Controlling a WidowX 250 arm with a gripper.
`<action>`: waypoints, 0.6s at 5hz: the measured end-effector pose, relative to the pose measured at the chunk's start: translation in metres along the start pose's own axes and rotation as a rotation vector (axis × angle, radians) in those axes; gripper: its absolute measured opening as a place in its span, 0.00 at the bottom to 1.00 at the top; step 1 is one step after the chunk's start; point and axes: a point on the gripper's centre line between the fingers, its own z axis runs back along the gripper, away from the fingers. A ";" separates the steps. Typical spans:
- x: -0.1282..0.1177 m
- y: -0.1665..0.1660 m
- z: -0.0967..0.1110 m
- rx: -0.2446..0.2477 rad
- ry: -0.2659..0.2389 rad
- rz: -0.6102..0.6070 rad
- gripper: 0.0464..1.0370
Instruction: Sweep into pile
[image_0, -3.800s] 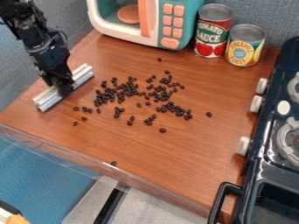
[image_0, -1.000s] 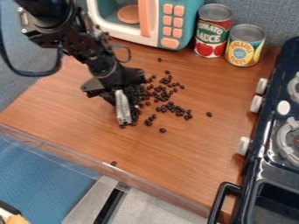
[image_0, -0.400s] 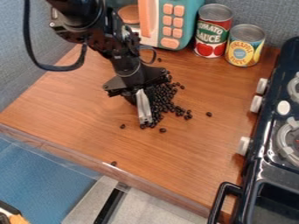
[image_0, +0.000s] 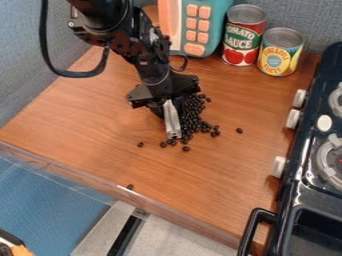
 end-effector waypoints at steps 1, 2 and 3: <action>-0.005 0.014 0.005 0.001 0.005 -0.010 0.34; -0.004 0.022 0.023 -0.025 -0.001 -0.011 0.34; 0.012 0.018 0.055 -0.102 -0.065 -0.027 0.34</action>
